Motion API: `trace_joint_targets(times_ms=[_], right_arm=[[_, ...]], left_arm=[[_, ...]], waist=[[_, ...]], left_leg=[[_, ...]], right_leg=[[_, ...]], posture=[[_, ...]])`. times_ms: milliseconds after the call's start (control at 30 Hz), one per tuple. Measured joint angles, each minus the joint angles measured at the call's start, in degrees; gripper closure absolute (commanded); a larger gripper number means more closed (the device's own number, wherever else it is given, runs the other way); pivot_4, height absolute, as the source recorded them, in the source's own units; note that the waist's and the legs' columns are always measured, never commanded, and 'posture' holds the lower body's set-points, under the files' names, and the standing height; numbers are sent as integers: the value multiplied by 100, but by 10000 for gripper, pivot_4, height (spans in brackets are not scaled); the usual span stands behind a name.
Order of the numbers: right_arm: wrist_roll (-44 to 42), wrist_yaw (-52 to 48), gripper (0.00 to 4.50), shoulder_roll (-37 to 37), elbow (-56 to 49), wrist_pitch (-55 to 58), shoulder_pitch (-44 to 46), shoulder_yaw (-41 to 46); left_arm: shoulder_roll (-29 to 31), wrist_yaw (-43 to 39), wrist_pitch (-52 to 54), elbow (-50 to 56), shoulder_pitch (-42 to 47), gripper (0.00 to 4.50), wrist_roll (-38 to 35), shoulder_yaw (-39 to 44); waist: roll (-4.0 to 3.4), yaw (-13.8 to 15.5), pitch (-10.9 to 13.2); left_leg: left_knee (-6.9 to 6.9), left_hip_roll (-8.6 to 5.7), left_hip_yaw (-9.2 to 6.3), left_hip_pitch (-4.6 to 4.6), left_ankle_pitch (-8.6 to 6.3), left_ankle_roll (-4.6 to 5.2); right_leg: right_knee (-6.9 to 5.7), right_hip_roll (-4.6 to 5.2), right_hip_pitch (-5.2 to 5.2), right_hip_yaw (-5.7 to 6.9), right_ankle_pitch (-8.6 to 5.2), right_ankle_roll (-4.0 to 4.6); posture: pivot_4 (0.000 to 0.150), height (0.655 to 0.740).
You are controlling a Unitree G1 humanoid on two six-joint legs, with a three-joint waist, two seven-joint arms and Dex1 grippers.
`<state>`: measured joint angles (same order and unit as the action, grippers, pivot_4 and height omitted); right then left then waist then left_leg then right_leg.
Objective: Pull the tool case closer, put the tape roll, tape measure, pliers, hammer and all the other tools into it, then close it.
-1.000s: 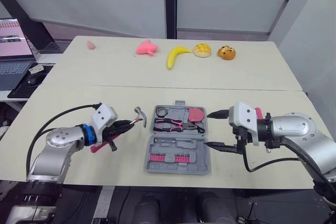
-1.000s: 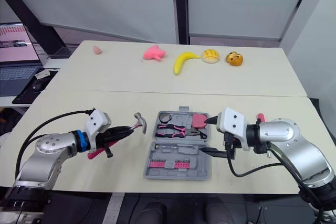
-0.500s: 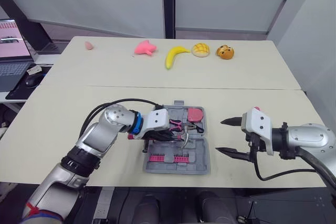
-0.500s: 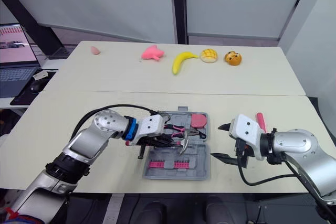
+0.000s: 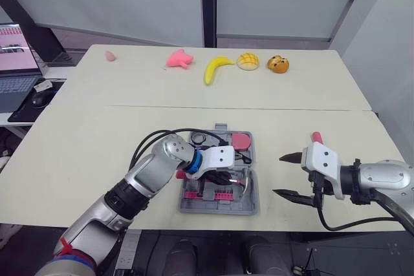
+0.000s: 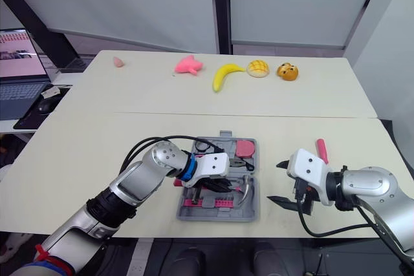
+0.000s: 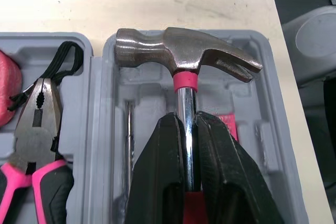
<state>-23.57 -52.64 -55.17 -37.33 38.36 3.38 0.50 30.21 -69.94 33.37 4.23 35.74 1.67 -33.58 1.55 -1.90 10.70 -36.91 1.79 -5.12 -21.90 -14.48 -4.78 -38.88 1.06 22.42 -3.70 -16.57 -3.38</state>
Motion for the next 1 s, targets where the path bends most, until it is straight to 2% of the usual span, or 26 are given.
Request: trace_joint_targets(times_ms=[367, 1000], right_arm=[[-4, -22, 0, -13, 0, -31, -1, 0], [-31, -25, 0, -70, -61, 37, 5, 0]], left_arm=[[-196, 319, 599, 1, 4, 43989, 210, -267], [-425, 574, 760, -222, 170, 43989, 326, -444]], waist=[[0, 6, 1], [0, 7, 1]], left_leg=[[-2, -1, -1, -1, 0, 0], [-3, -2, -1, 0, 0, 0]], right_leg=[[0, 0, -1, 0, 0, -1], [-1, 1, -2, 0, 0, -2]], posture=[[1500, 7255], [1500, 7255]])
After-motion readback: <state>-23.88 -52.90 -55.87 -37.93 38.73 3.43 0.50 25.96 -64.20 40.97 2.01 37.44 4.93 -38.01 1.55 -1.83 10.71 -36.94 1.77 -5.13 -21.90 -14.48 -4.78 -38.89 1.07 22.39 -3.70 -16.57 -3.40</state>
